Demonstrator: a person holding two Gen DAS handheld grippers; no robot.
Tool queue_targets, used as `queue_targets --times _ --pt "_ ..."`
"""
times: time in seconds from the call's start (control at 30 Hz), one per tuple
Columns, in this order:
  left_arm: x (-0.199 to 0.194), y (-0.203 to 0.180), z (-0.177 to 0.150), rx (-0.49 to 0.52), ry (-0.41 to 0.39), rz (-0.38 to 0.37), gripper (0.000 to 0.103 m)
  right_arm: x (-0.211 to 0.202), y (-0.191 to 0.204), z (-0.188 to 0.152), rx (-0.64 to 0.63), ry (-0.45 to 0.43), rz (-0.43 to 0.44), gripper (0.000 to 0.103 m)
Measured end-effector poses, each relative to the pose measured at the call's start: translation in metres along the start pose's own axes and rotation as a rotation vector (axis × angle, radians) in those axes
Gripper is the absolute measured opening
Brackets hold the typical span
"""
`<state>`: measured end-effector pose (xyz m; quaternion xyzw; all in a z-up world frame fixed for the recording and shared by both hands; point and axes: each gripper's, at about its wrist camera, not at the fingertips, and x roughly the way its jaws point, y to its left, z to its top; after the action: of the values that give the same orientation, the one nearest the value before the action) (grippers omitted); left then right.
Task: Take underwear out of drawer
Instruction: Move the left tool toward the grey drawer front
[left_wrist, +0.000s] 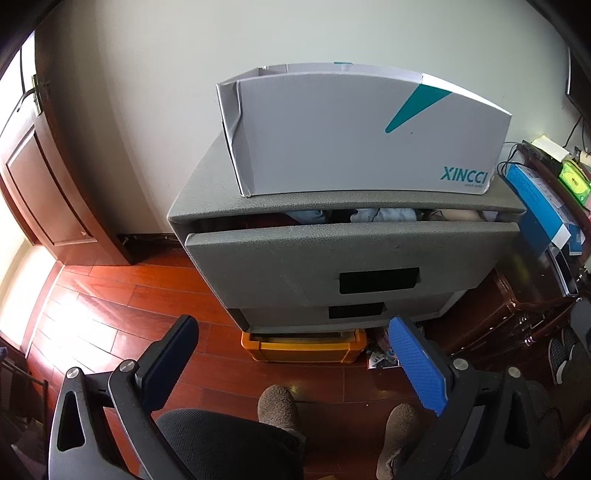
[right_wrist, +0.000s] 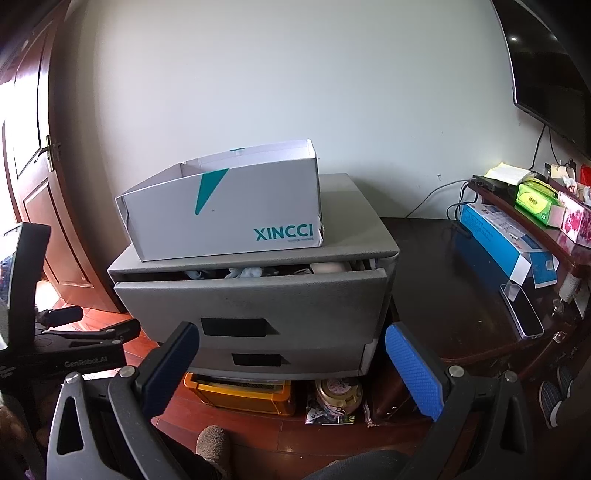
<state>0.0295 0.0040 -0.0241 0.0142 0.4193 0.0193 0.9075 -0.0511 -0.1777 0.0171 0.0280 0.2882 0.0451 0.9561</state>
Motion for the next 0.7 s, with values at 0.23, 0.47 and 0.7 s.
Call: queue_targets --times 0.23,0.47,0.7 --pt "0.017 0.000 0.012 -0.053 0.034 -0.003 0.102 0.004 -0.005 0.001 0.013 0.010 0.000 0.103" --pt "0.034 0.008 0.028 -0.180 0.074 -0.006 0.102 0.007 -0.010 0.001 0.029 0.023 0.003 0.103" --pt "0.045 0.014 0.042 -0.287 0.089 -0.013 0.102 0.008 -0.011 0.001 0.039 0.034 0.014 0.103"
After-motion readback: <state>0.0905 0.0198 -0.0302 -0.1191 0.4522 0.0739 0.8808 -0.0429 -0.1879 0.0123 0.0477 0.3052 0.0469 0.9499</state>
